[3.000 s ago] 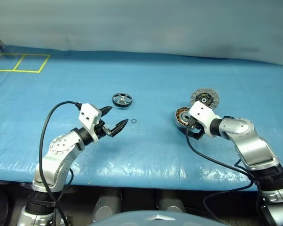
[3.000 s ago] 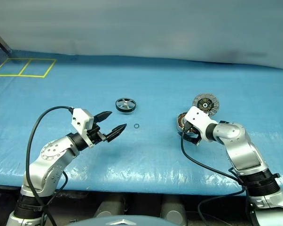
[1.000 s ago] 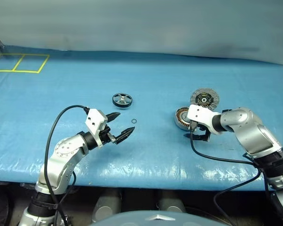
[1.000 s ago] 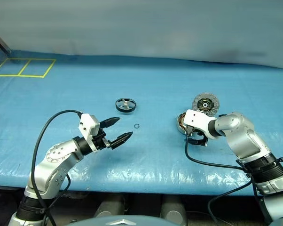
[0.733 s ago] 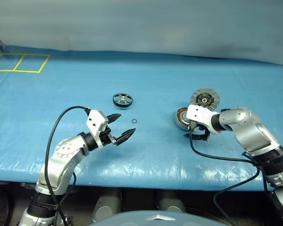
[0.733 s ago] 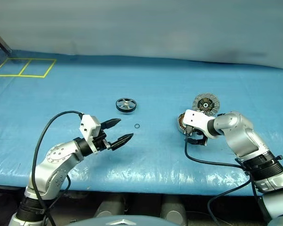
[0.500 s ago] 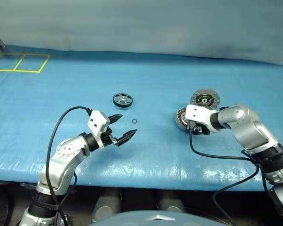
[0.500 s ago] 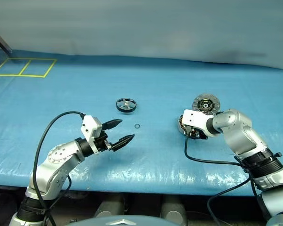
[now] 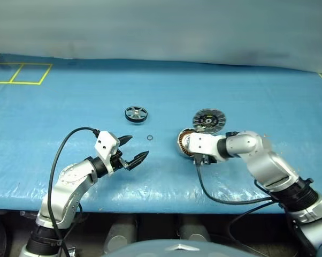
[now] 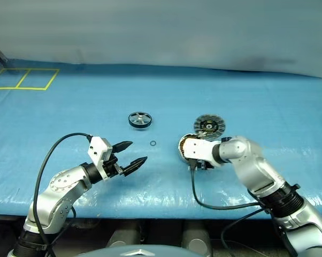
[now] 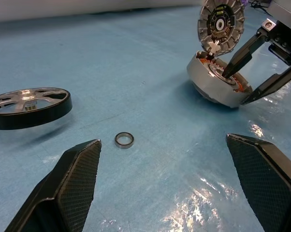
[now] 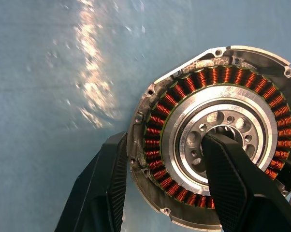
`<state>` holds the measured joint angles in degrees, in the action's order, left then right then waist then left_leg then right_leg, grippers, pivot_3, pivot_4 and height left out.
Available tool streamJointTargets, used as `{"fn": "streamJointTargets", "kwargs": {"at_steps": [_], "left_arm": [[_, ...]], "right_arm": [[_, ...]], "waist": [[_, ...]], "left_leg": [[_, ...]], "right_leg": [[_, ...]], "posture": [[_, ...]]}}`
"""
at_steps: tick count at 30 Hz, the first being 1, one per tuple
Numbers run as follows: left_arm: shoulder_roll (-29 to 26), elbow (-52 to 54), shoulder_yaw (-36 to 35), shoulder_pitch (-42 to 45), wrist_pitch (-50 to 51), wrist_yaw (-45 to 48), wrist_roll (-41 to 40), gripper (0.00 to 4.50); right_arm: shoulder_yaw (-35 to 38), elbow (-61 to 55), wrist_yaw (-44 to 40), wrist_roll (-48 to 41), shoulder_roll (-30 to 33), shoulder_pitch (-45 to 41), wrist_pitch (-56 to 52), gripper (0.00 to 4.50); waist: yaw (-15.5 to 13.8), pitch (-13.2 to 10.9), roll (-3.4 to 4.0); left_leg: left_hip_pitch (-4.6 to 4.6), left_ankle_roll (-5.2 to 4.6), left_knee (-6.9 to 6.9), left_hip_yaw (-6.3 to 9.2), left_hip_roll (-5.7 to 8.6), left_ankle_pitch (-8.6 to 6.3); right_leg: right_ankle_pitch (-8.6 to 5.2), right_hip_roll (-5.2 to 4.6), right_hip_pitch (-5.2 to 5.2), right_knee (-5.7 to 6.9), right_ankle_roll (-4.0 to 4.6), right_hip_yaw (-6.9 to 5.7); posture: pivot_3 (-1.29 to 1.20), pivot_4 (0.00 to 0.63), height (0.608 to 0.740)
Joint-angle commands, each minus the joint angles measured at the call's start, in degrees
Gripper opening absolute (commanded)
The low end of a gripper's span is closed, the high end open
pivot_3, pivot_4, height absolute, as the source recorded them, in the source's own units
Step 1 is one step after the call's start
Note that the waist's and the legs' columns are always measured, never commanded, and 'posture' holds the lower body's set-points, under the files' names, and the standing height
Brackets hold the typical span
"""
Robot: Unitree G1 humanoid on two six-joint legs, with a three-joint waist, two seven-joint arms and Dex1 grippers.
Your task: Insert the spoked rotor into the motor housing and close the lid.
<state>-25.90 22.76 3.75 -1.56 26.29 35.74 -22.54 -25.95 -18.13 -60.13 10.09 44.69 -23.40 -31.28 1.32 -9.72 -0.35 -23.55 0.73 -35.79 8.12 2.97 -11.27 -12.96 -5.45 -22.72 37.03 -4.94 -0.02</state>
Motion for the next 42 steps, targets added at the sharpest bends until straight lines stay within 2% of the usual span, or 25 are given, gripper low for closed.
{"fn": "streamJointTargets", "kwargs": {"at_steps": [1,13,19,25,32,37,42], "left_arm": [[-0.3,1.8,-0.4,0.2,0.2,-0.1,-0.1,4.50],[0.5,1.5,0.4,-0.4,-0.1,-1.3,0.4,4.50],[0.8,1.5,1.0,-0.1,-0.1,-1.5,0.6,4.50],[0.7,1.5,1.2,0.0,-0.1,-1.6,0.7,4.50],[0.8,1.5,2.0,-0.3,0.1,-1.1,0.4,4.50],[0.3,1.3,1.8,-0.1,0.5,-0.4,-0.1,4.50],[-0.3,0.5,1.6,0.4,0.3,0.8,-0.4,4.50]], "right_arm": [[-2.8,-3.4,-1.3,0.5,-1.6,-0.9,0.9,2.07],[-8.0,-5.5,-4.0,0.2,-5.5,1.1,-0.7,2.07],[-9.5,-1.0,-2.3,2.7,-8.4,1.0,-1.4,2.07],[-6.8,0.6,1.1,2.9,-11.2,0.5,-3.5,3.97],[-2.4,-3.0,1.5,-1.2,-11.7,-0.2,-4.9,3.97],[4.4,-9.5,1.1,-9.8,-13.0,-0.7,-8.1,3.97],[8.9,-11.2,4.6,-13.4,-13.4,1.6,-10.4,3.97]], "waist": [[-0.1,0.0,0.00],[0.0,0.0,-0.01],[0.2,0.1,-0.23],[-0.1,0.3,-0.31],[-0.3,0.2,-0.30],[-0.4,0.2,-0.26],[-0.6,0.2,-0.26]], "left_leg": [[0.00,0.00,-0.01,0.00,0.01,0.00],[0.04,0.02,0.02,0.00,-0.05,-0.01],[0.21,0.05,0.09,-0.07,-0.24,-0.02],[0.65,0.13,0.19,-0.22,-0.49,-0.06],[0.60,0.13,0.19,-0.28,-0.45,-0.06],[0.29,0.13,0.20,-0.27,-0.44,-0.05],[0.04,0.14,0.21,-0.23,-0.43,-0.06]], "right_leg": [[0.00,0.00,0.02,-0.02,0.01,0.00],[0.00,0.04,0.02,-0.02,0.03,0.00],[-0.01,0.18,0.10,-0.02,0.22,0.00],[-0.08,0.24,0.22,-0.01,0.49,-0.01],[-0.06,0.22,0.22,-0.06,0.47,0.02],[-0.03,0.24,0.05,-0.05,0.45,0.02],[0.12,0.27,-0.15,-0.10,0.20,-0.01]], "posture": [[0.00,0.150,0.740],[0.00,0.150,0.740],[0.00,0.150,0.740],[0.00,0.150,0.740],[0.00,0.150,0.740],[0.00,0.150,0.740],[0.00,0.150,0.740]]}}
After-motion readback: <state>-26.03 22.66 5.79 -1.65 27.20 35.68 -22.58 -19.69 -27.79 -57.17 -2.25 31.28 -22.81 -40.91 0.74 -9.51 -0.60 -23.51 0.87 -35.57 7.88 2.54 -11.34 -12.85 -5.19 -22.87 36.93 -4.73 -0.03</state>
